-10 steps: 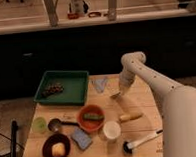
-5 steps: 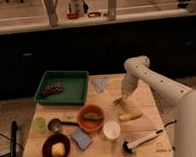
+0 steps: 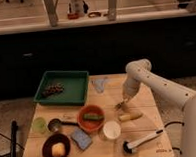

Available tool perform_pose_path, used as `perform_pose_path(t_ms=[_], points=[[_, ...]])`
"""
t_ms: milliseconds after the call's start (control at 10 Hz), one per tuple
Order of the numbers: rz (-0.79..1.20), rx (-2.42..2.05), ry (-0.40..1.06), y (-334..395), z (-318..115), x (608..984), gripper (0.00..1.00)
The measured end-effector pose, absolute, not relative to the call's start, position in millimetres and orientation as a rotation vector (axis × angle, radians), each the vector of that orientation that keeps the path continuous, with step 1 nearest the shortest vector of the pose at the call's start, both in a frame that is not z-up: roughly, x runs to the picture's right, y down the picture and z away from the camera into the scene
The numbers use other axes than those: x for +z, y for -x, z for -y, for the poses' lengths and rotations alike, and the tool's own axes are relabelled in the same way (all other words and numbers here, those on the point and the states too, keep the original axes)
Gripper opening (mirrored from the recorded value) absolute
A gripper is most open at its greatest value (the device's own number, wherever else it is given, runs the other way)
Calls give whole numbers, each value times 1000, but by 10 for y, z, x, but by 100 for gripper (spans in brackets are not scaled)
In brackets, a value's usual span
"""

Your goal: Place fork in table surface

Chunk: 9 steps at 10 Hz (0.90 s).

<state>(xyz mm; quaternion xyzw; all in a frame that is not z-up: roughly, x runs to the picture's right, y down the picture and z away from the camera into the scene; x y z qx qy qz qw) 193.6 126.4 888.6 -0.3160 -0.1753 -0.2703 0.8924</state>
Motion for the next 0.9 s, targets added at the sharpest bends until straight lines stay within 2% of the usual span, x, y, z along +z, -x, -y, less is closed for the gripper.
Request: perform_pose_path(t_ms=[300,900], points=[[364,-580,648,-1911,-1206,8838,0],[361,-642,582,-1817,-668,8274,0]])
